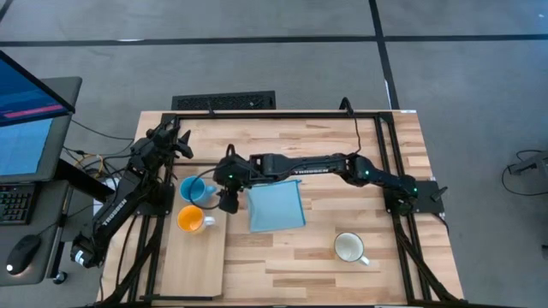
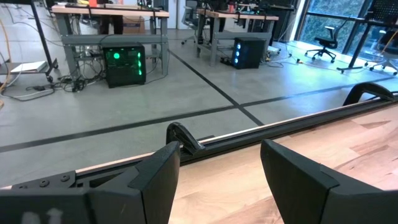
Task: Stack small to large cups/mugs on shelf
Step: Adjust the blue mug on the shelf
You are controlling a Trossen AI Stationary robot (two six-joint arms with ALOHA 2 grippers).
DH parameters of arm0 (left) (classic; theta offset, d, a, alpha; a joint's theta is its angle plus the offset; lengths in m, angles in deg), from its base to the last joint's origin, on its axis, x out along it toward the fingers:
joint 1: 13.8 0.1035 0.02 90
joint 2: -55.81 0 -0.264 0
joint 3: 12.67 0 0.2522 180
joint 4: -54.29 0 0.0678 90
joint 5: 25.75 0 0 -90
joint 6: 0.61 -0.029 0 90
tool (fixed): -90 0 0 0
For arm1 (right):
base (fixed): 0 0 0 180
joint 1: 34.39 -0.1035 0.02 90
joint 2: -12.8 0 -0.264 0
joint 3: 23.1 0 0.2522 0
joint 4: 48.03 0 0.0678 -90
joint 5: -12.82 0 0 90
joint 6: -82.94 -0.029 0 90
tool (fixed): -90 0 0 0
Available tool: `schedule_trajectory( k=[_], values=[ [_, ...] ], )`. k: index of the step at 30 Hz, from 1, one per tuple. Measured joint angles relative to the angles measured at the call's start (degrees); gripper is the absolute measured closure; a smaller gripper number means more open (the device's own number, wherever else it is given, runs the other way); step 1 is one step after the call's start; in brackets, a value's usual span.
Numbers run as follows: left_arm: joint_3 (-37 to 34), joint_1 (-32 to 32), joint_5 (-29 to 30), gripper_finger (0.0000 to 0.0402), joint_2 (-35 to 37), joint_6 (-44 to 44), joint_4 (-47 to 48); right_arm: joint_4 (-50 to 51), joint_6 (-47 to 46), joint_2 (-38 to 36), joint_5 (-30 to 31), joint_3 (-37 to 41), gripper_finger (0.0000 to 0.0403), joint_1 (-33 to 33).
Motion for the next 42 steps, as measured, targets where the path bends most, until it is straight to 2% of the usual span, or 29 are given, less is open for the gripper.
schedule_trajectory(
  k=[13,18,21,36,40,42],
  values=[
    [0.0,0.0,0.0,0.0184,0.0,0.0,0.0,-4.7,1.6,0.0,-0.1,0.0,0.0187,0.2],
    [0.0,0.0,0.0,0.0184,0.0,0.0,0.0,-4.2,1.3,0.1,-2.9,0.1,0.0187,0.2],
    [0.0,0.0,0.0,0.0184,0.0,0.0,0.0,-4.2,-0.9,0.1,-3.1,0.3,0.0187,-0.2],
    [0.0,0.0,0.0,0.0184,0.0,1.3,0.0,-4.5,0.3,0.1,-5.1,0.3,0.0187,-1.7],
    [0.0,0.0,0.0,0.0184,0.0,1.0,0.0,-2.9,4.4,0.1,-11.0,0.3,0.0187,0.0],
    [0.0,0.0,0.0,0.0184,0.0,0.9,0.0,-1.8,6.3,0.1,-12.0,0.3,0.0187,0.7]
  ],
)
